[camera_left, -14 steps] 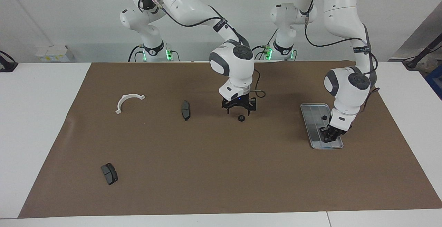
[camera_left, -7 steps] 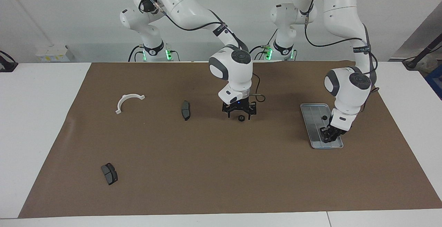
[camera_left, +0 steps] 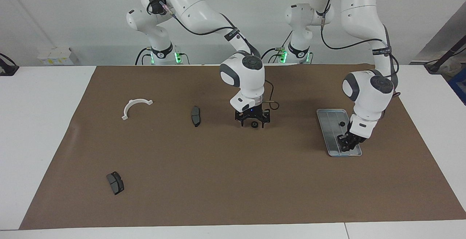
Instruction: Place bearing gear from tray to pile
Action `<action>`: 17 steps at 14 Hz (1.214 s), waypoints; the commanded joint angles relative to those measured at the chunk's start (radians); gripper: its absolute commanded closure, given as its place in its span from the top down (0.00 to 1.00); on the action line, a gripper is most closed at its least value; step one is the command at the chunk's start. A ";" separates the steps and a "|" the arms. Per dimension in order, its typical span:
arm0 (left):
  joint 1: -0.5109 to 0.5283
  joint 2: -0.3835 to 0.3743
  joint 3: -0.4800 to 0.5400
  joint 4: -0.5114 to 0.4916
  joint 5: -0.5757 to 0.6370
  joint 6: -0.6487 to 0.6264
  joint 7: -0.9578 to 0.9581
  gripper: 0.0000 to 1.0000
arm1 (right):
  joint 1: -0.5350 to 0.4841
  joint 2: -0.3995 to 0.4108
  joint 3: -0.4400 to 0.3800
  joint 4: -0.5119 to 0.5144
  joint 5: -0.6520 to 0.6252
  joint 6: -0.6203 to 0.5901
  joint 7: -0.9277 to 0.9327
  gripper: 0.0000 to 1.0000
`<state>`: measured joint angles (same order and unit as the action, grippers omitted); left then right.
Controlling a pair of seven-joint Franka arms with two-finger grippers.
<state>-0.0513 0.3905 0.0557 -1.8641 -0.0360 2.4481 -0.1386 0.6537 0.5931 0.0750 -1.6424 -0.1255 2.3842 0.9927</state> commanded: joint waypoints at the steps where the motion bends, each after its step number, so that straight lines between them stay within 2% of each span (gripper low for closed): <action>1: -0.010 0.018 0.004 0.029 -0.016 -0.023 -0.010 0.10 | 0.001 -0.009 0.005 -0.025 -0.016 0.056 0.035 0.76; 4: -0.028 0.018 0.004 0.031 -0.056 -0.021 -0.019 0.10 | 0.004 -0.009 0.005 -0.025 -0.017 0.056 0.035 0.70; 7: -0.054 0.018 0.004 0.029 -0.061 -0.018 -0.068 0.10 | 0.014 -0.009 0.005 -0.025 -0.017 0.056 0.035 0.57; 8: -0.062 0.018 0.006 0.029 -0.061 -0.017 -0.078 0.10 | 0.014 -0.009 0.003 -0.027 -0.019 0.053 0.035 0.50; 13: -0.102 0.018 0.006 0.026 -0.061 -0.017 -0.148 0.10 | 0.014 -0.015 0.003 -0.025 -0.026 0.021 0.023 0.01; 17: -0.208 0.016 0.010 0.022 -0.061 -0.014 -0.303 0.11 | -0.008 -0.058 -0.003 -0.028 -0.046 -0.010 0.021 0.00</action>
<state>-0.1982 0.3966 0.0477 -1.8612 -0.0831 2.4479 -0.3673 0.6642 0.5805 0.0725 -1.6489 -0.1434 2.3955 0.9928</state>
